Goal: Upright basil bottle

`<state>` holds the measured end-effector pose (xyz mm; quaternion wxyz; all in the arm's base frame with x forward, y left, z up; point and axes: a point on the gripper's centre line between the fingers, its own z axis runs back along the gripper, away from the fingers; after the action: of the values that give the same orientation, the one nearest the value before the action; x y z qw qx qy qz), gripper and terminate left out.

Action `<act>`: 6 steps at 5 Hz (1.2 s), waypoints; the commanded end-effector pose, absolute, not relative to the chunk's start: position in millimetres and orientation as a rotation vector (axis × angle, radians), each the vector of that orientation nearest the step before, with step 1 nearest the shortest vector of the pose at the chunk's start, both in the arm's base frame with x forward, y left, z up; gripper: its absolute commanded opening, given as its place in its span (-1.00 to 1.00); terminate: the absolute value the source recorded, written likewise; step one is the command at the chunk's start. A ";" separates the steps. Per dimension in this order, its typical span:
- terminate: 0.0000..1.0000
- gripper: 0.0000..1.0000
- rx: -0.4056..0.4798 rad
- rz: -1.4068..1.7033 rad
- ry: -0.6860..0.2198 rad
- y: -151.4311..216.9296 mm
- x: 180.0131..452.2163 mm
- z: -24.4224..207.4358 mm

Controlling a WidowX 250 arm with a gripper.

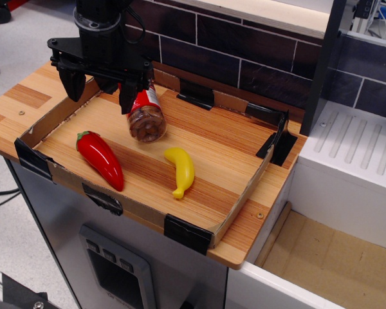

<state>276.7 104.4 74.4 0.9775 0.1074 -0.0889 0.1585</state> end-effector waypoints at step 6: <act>-1.00 1.00 0.073 0.624 -0.168 155.7 366.2 96.3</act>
<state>362.4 151.3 70.1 0.9490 0.0327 -0.0462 0.3101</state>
